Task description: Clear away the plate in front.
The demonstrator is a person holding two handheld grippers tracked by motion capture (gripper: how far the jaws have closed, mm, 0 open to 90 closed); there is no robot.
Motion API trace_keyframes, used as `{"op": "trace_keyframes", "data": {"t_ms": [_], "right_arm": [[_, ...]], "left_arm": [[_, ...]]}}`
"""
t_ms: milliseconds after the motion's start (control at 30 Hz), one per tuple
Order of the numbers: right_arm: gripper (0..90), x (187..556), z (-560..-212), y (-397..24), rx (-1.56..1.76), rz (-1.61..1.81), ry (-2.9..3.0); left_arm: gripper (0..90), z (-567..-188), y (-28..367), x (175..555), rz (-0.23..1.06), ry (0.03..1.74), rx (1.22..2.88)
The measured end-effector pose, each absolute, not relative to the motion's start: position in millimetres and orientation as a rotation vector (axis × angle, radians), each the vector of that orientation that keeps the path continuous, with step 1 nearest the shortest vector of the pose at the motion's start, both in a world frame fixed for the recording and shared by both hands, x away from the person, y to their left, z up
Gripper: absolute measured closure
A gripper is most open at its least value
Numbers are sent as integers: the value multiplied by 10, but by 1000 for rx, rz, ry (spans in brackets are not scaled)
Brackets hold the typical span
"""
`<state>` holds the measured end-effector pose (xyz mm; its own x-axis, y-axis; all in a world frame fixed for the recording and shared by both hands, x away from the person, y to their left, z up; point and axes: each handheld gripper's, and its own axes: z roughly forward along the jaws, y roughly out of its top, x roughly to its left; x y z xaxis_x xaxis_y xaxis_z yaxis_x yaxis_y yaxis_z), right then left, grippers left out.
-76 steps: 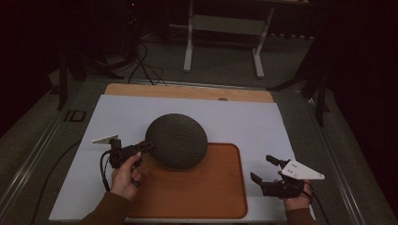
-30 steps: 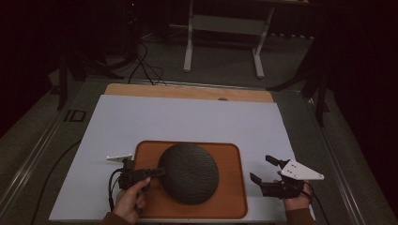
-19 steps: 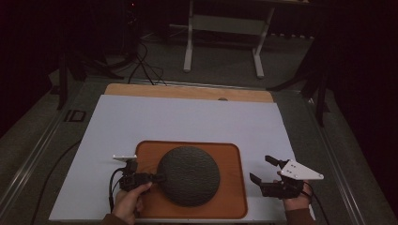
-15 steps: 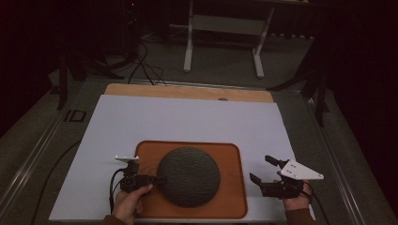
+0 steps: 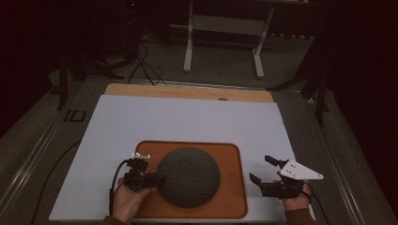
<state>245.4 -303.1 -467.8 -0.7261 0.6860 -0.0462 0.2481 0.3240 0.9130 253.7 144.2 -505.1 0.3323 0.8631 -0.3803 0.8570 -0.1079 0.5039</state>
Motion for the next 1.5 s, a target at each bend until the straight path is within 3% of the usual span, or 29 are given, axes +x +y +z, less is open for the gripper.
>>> {"op": "trace_keyframes", "data": {"t_ms": [500,900,1500], "right_arm": [[139,2451,-4676,-3021,821,1387,2186],[139,2454,-4676,-3025,831,1385,2192],[135,2443,-4666,-3047,833,1384,2157]], "left_arm": [[380,-4745,1402,2435,370,1188,2080],[264,-4441,1745,2333,569,1003,1947],[226,-4319,2540,2215,799,1145,1735]]}}
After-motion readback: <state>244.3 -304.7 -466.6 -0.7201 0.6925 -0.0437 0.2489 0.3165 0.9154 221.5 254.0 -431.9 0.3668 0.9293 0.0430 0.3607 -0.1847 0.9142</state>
